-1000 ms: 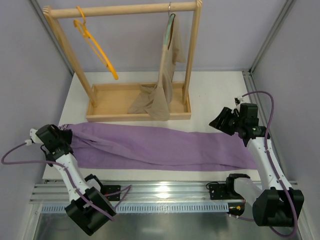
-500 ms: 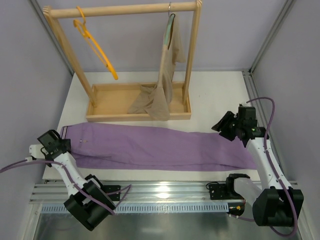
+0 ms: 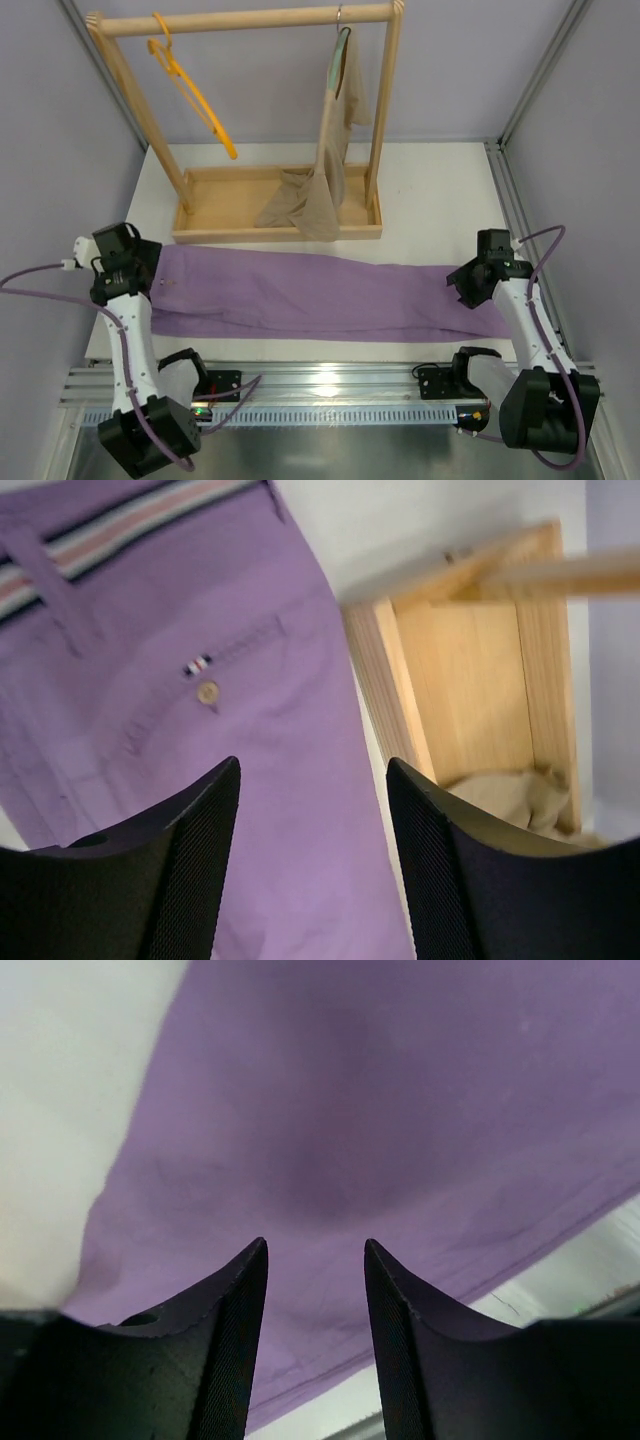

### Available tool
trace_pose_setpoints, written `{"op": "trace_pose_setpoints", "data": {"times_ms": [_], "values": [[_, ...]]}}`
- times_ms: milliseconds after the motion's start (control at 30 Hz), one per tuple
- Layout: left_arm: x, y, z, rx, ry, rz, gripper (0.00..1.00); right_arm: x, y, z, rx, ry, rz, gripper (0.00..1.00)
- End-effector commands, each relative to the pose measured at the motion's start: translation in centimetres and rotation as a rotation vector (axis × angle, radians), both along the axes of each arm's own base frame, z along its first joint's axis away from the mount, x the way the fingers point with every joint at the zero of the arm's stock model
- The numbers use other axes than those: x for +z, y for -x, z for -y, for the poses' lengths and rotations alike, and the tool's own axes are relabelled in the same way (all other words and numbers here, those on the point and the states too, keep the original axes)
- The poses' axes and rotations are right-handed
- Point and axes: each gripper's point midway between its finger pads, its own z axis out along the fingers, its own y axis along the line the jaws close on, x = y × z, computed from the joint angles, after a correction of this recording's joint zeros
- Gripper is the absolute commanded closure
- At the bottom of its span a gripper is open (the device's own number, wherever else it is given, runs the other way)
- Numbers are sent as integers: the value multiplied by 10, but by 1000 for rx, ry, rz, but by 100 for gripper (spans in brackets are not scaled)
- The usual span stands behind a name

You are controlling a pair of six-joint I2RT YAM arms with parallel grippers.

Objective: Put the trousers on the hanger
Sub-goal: Fold the trousers

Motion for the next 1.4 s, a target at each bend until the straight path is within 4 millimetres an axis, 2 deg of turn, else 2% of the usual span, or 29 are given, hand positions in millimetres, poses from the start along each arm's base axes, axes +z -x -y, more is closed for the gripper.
{"op": "trace_pose_setpoints", "data": {"times_ms": [0, 100, 167, 300, 367, 400, 467, 500, 567, 667, 800, 867, 933, 1133, 1267, 1367], "values": [[8, -4, 36, -125, -58, 5, 38, -2, 25, -3, -50, -28, -150, 54], [-5, -6, 64, -250, -46, -30, 38, 5, 31, -13, -28, -61, -201, 61], [-23, -4, 88, -348, 21, -72, 38, 5, 30, -36, 54, -123, -186, 63], [-47, 7, 119, -523, 100, -158, 38, 1, 28, -63, 201, -121, -163, 64], [-55, 12, 134, -585, 158, -177, 38, -5, 33, -64, 212, -97, -209, 64], [-62, 17, 136, -589, 175, -194, 38, -11, 40, -67, 220, -101, -238, 64], [-65, 20, 139, -587, 183, -179, 37, -19, 44, -82, 222, -168, -255, 63], [-71, 25, 137, -578, 182, -194, 36, -26, 53, -88, 228, -197, -285, 63], [-72, 30, 132, -558, 156, -203, 34, -32, 60, -94, 214, -220, -309, 63], [-74, 32, 137, -562, 178, -195, 34, -34, 62, -89, 214, -162, -325, 62], [-101, 44, 131, -491, 213, -322, 34, -45, 67, -76, 232, -85, -366, 62], [-105, 48, 125, -463, 204, -376, 36, -50, 68, -64, 231, -17, -382, 62], [-109, 50, 119, -442, 188, -410, 39, -56, 73, -55, 236, 28, -399, 62], [-102, 54, 112, -390, 160, -388, 62, -64, 75, -48, 237, 64, -387, 63], [-89, 53, 109, -376, 130, -324, 91, -63, 73, -46, 248, 79, -379, 63], [-79, 55, 107, -351, 124, -294, 100, -59, 72, -50, 252, 58, -362, 63]]}}
